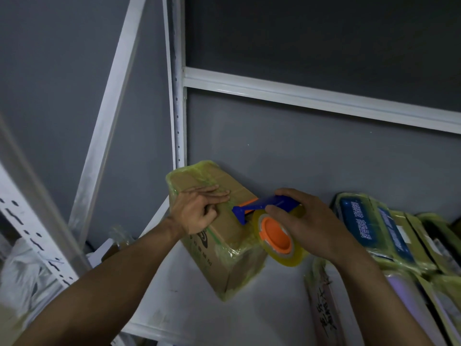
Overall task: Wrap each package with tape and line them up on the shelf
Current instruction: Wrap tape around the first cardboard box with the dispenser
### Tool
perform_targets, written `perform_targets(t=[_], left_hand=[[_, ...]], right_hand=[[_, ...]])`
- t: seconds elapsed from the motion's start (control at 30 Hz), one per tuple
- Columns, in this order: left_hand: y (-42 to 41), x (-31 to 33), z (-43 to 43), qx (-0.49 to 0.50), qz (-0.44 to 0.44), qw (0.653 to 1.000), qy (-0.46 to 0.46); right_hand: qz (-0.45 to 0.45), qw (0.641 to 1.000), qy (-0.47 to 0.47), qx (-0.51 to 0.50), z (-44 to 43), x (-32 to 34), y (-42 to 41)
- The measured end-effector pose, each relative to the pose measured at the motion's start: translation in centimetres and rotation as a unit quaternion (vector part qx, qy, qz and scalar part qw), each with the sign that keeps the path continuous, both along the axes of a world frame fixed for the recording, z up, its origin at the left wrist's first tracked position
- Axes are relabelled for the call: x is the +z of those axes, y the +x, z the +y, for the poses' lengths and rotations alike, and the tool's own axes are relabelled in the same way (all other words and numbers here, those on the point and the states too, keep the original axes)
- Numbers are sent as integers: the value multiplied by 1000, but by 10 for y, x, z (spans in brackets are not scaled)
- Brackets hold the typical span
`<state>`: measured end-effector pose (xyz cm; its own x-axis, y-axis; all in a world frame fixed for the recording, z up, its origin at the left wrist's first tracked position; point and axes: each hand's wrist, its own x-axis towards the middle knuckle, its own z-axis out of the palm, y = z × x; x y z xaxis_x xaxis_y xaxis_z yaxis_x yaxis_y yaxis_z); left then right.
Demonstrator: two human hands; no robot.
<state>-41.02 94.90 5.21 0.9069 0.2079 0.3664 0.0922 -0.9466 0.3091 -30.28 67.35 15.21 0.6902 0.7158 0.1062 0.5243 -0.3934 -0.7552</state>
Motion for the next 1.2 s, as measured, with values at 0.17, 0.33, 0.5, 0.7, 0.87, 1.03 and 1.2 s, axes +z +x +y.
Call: perform_targets(t=[0.17, 0.33, 0.5, 0.7, 0.87, 1.03, 1.2], left_hand=[[2, -2, 3, -2, -21, 1000, -1], [3, 2, 4, -11, 8, 1000, -3], [-1, 3, -14, -33, 57, 998, -23], [-2, 3, -41, -22, 58, 998, -2], [-4, 4, -42, -12, 41, 999, -4], [-4, 6, -43, -10, 38, 999, -9], [-5, 8, -45, -10, 32, 999, -11]], right_hand=[[-18, 1000, 6, 0, -6, -4, -6], [-10, 1000, -4, -5, -10, -13, -6], [16, 1000, 11, 3, -15, -18, -6], [29, 999, 31, 7, -21, -25, -9], [15, 998, 50, -22, -23, -25, -13], [9, 998, 54, -19, -31, -23, -16], [14, 998, 52, -25, -43, -24, -19]])
